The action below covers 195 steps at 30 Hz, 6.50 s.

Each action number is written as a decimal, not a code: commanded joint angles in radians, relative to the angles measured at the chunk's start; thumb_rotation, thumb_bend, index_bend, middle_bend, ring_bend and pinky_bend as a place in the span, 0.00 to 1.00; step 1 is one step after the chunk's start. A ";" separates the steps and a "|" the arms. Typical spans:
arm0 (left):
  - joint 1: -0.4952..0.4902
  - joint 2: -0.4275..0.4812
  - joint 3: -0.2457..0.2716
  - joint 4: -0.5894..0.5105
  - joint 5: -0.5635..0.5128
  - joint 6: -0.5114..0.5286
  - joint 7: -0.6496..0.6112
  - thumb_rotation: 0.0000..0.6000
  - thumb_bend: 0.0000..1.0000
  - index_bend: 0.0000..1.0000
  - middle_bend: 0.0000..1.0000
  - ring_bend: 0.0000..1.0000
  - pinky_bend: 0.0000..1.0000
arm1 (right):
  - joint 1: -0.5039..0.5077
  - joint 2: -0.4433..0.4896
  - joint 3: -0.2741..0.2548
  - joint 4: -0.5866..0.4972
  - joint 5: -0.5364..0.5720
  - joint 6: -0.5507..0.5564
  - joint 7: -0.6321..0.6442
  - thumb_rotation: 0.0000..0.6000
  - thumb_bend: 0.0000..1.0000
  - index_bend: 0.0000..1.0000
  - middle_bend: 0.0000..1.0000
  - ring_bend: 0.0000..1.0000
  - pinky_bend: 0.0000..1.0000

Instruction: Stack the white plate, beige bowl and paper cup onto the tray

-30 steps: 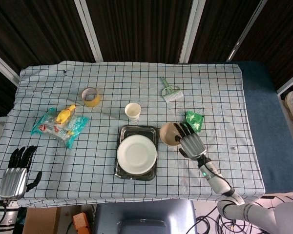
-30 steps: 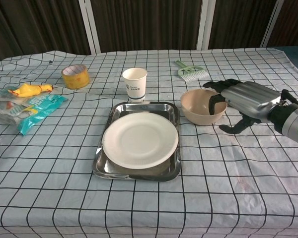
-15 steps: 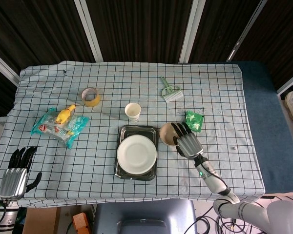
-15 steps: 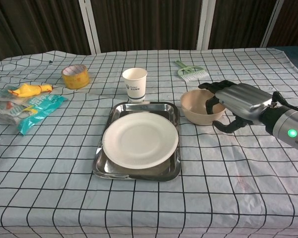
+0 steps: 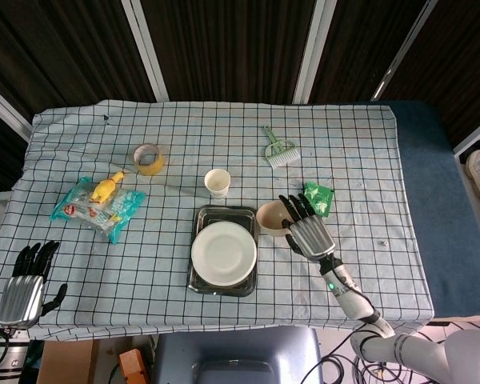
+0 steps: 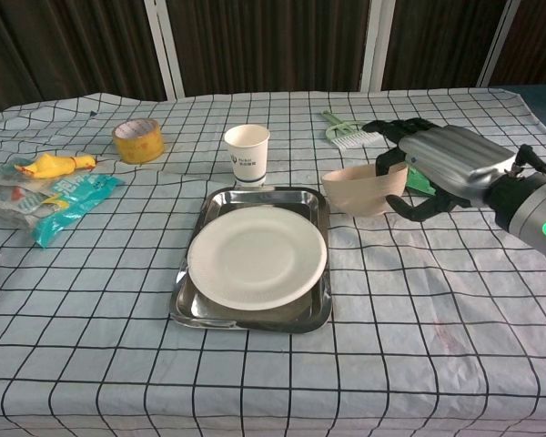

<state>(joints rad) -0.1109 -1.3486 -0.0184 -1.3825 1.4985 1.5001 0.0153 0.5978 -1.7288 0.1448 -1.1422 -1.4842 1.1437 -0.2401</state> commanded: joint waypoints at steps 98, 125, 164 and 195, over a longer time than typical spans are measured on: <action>-0.010 0.078 -0.068 -0.009 -0.120 -0.108 -0.101 1.00 0.37 0.00 0.06 0.00 0.00 | 0.568 -0.503 0.328 0.694 0.302 -0.264 -0.224 1.00 0.34 0.31 0.00 0.00 0.00; -0.012 0.094 -0.071 -0.018 -0.137 -0.126 -0.104 1.00 0.38 0.00 0.05 0.00 0.00 | 0.648 -0.540 0.229 0.805 0.404 -0.258 -0.187 1.00 0.34 0.68 0.04 0.00 0.00; -0.008 0.061 -0.045 -0.035 -0.108 -0.106 -0.003 1.00 0.38 0.00 0.05 0.00 0.00 | 0.230 0.289 -0.066 -0.681 0.290 0.006 -0.537 1.00 0.34 0.65 0.04 0.00 0.00; 0.001 0.070 -0.036 -0.041 -0.081 -0.087 -0.030 1.00 0.38 0.00 0.05 0.00 0.00 | 0.314 0.033 -0.035 -0.463 0.423 -0.127 -0.619 1.00 0.34 0.59 0.05 0.00 0.00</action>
<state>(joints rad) -0.1102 -1.2789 -0.0543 -1.4236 1.4177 1.4130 -0.0145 0.9114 -1.6940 0.1099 -1.6062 -1.0666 1.0149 -0.8543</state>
